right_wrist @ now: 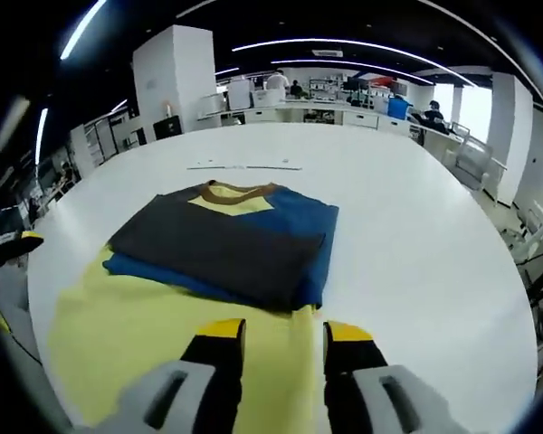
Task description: Fold the garment on the visible template until the final outline fits inside the template.
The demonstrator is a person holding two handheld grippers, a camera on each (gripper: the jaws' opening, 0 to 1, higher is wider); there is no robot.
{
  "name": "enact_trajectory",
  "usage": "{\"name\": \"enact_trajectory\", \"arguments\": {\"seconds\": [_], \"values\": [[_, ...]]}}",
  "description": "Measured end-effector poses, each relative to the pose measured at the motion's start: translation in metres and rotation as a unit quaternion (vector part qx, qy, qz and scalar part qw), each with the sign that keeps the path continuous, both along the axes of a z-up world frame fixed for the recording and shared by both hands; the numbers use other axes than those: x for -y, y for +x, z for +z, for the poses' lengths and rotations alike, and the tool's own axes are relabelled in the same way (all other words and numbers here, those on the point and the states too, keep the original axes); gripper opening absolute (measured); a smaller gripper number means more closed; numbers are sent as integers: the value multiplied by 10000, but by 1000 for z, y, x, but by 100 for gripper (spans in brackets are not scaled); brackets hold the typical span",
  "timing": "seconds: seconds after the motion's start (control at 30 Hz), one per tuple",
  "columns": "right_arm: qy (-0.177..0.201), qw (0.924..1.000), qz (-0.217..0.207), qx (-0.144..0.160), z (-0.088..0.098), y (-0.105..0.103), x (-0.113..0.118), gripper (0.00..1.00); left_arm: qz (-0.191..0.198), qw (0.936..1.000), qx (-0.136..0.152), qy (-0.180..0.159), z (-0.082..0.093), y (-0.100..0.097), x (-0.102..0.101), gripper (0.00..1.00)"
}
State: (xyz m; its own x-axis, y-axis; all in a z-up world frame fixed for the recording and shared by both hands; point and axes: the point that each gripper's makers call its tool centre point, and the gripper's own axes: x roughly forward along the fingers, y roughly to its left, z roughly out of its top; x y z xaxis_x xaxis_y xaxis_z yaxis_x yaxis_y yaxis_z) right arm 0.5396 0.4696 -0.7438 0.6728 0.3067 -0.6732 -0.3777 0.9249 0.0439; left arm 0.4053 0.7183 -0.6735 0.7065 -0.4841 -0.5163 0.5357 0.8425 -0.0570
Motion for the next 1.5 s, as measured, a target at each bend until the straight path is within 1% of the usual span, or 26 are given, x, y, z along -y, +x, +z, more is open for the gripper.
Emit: {"name": "enact_trajectory", "arguments": {"seconds": [0.07,0.13,0.23,0.27,0.33,0.37,0.4,0.43,0.57,0.67,0.77,0.9,0.97,1.0,1.07,1.1,1.13,1.17,1.2,1.23,1.3,1.33,1.4,1.43,1.47,1.5], "values": [[-29,9999,96,25,3,-3,0,44,9,10000,-31,8,-1,-1,-2,99],[85,9997,209,26,9,-9,-3,49,-3,10000,-25,90,-2,-2,-4,99],[144,9992,374,-50,13,-18,-6,63,-152,9997,-53,199,-4,-6,-4,99],[139,9984,529,-106,13,-23,-7,70,-180,9996,-68,228,-5,-7,-5,99],[176,9978,627,-147,16,-29,-8,78,-250,9992,-77,304,-7,-9,-6,99],[154,9968,769,-182,17,-34,-9,80,-278,9990,-96,336,-8,-11,-6,99],[124,9954,922,-209,18,-38,-10,80,-316,9988,-115,353,-9,-12,-6,99],[143,9947,978,-265,19,-43,-10,81,-382,9984,-148,393,-12,-15,-6,99],[321,9908,1245,-414,24,-60,-14,84,-487,9975,-233,454,-17,-20,-6,99],[297,9874,1474,-500,25,-72,-14,86,-527,9973,-263,443,-20,-23,-5,98],[252,9815,1765,-692,24,-90,-14,87,-662,9964,-337,409,-22,-28,-3,95],[161,9735,2141,-784,20,-108,-12,92,-895,9939,-486,419,-27,-37,-2,93],[51,9678,2371,-847,18,-118,-10,92,-932,9932,-534,460,-29,-40,-5,91],[-12,9633,2555,-820,18,-123,-11,91,-957,9927,-559,476,-31,-42,-6,90],[-112,9570,2765,-866,16,-133,-11,91,-1037,9916,-582,505,-33,-45,-7,88],[-194,9527,2899,-893,13,-138,-11,90,-1064,9913,-584,511,-33,-46,-7,88],[-248,9505,2962,-908,12,-142,-10,90,-1097,9909,-583,525,-34,-47,-7,86],[-356,9448,3109,-971,8,-148,-9,89,-1172,9898,-591,548,-36,-49,-6,85],[-402,9413,3199,-1001,6,-151,-9,88,-1217,9893,-584,557,-37,-51,-5,83],[-454,9378,3263,-1091,3,-157,-8,87,-1264,9886,-584,568,-38,-52,-4,81],[-518,9330,3376,-1132,-1,-163,-8,83,-1430,9859,-623,598,-42,-57,-1,77],[-524,9326,3385,-1134,-1,-164,-8,82,-1474,9850,-640,621,-44,-58,-1,75],[-557,9264,3528,-1189,-4,-171,-8,78,-1655,9813,-682,707,-49,-63,2,73],[-566,9231,3589,-1258,-6,-175,-7,74,-1705,9798,-729,750,-52,-65,2,72],[-565,9222,3601,-1295,-7,-178,-7,71,-1724,9791,-746,778,-55,-66,2,71],[-564,9194,3654,-1344,-8,-181,-7,69,-1751,9785,-752,792,-56,-67,2,70]]}}
